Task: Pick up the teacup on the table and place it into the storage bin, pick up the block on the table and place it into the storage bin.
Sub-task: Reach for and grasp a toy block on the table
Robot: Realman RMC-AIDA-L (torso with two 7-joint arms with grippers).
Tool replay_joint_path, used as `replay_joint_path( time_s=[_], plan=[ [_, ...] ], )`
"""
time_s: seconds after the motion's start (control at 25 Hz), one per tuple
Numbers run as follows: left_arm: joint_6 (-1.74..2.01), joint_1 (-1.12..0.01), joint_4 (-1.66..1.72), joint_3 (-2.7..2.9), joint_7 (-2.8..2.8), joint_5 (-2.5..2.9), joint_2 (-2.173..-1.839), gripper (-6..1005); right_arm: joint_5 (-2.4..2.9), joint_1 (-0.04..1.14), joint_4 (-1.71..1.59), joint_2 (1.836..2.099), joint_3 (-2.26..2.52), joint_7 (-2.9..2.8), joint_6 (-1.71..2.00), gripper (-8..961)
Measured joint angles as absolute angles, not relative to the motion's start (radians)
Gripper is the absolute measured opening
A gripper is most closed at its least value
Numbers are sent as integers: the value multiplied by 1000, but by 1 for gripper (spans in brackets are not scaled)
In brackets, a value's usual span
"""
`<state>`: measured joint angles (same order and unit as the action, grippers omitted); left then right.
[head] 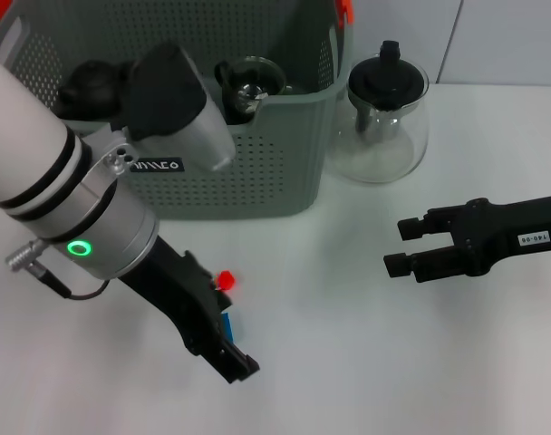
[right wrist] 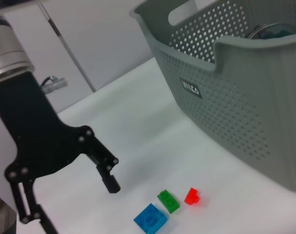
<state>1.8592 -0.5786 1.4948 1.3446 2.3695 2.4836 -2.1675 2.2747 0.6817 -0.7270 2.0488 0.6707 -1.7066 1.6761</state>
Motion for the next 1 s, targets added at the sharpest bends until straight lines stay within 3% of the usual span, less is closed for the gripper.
replay_joint_path(
  time_s=[0.36, 1.0],
  plan=[
    [1818, -593, 1461, 1328, 2775, 2514, -2170, 935, 2283, 694, -737, 2047, 695, -1706, 1689, 821],
    [1685, -634, 1277, 1331, 2968, 2648, -2170, 935, 2284, 737, -753, 2032, 793, -1644, 1732, 822]
  ],
)
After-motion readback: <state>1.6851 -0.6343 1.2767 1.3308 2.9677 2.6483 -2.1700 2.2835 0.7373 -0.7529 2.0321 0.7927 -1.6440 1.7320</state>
